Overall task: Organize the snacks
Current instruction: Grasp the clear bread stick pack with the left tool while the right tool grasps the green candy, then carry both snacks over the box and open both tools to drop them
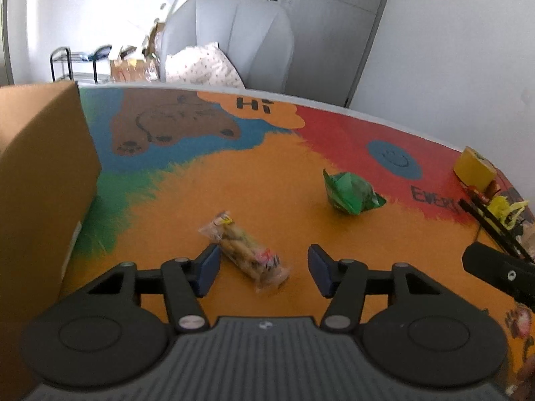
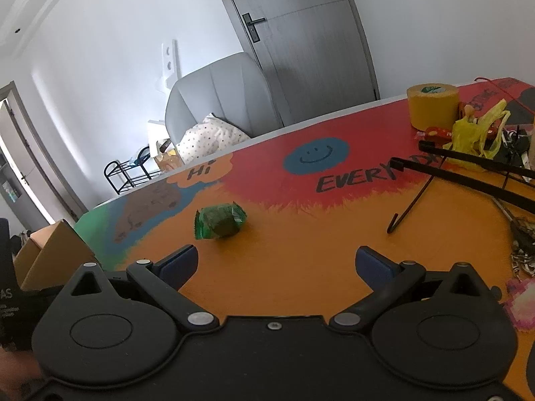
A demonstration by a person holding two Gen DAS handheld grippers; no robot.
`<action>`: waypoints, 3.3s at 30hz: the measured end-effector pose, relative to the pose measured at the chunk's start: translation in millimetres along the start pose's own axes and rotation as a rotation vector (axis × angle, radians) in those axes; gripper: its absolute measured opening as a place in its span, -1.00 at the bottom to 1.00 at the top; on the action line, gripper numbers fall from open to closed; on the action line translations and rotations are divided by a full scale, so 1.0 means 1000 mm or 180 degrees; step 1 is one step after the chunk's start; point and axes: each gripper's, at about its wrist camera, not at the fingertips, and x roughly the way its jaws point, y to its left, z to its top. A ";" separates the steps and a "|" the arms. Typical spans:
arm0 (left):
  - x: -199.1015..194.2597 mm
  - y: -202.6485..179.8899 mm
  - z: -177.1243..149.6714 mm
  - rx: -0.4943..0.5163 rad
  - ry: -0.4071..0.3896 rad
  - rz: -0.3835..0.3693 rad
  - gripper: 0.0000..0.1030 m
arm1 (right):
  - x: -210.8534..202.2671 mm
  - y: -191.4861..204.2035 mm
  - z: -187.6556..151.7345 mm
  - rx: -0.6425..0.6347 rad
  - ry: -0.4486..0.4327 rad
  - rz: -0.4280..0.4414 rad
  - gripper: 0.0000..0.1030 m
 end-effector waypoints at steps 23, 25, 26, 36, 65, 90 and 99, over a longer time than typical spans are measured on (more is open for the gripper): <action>-0.001 0.014 0.021 0.0096 -0.0245 0.0046 -0.66 | 0.040 0.021 0.016 -0.0115 0.0072 0.0132 0.97; -0.001 0.015 0.023 0.0099 -0.0263 0.0021 -0.66 | 0.045 0.027 0.020 -0.0137 0.0080 0.0148 0.97; 0.000 0.017 0.025 0.0099 -0.0273 0.0016 -0.66 | 0.048 0.029 0.021 -0.0149 0.0086 0.0159 0.97; 0.005 0.032 0.038 0.0019 -0.0358 0.0007 -0.66 | 0.082 0.054 0.029 -0.0271 0.0192 0.0220 0.96; -0.001 0.037 0.040 0.0013 -0.0380 -0.0048 -0.66 | 0.067 0.067 0.026 -0.0459 0.0115 0.0114 -0.27; -0.087 0.043 0.041 0.0054 -0.0764 -0.0057 -0.66 | -0.007 0.112 0.033 -0.0560 -0.0251 0.0335 -0.28; -0.110 0.059 0.044 0.0013 -0.0869 -0.0024 -0.66 | -0.013 0.136 0.032 -0.0640 -0.0299 0.0443 -0.28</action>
